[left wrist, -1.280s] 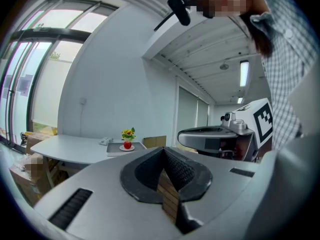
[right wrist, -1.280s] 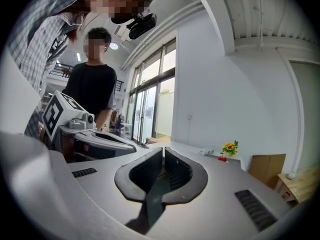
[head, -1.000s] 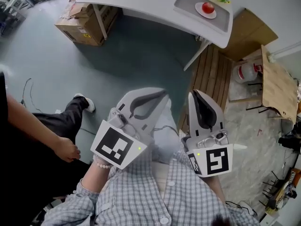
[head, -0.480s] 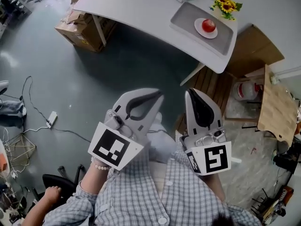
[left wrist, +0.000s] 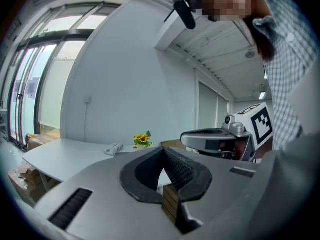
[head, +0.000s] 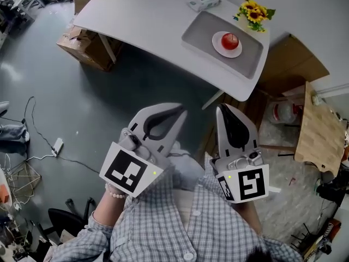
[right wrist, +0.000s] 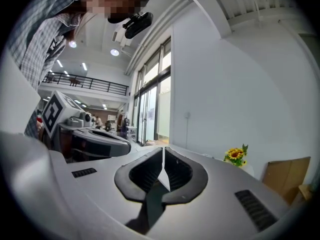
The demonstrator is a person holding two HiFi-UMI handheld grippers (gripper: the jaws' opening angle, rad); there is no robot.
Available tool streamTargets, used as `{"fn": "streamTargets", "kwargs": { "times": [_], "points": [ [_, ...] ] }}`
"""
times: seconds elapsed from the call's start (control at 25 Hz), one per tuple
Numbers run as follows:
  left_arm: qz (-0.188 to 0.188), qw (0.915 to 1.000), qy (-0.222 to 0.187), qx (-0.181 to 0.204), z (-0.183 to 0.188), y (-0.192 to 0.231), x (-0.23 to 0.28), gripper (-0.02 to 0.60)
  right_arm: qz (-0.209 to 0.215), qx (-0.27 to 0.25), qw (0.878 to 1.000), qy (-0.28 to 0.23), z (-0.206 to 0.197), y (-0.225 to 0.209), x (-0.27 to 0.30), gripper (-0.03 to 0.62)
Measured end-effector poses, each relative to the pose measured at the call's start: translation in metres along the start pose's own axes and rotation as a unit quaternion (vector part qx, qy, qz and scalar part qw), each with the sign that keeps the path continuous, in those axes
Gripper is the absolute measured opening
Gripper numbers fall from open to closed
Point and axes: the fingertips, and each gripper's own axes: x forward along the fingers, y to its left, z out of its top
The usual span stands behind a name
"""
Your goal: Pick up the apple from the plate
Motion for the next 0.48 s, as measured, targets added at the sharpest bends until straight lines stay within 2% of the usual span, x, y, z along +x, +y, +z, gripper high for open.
{"fn": "streamTargets", "kwargs": {
  "times": [0.48],
  "points": [
    [-0.032, 0.9993, 0.007, 0.016, 0.009, 0.028, 0.061, 0.009, -0.044, 0.004, 0.999, 0.004, -0.010, -0.054, 0.028, 0.029]
  ]
}}
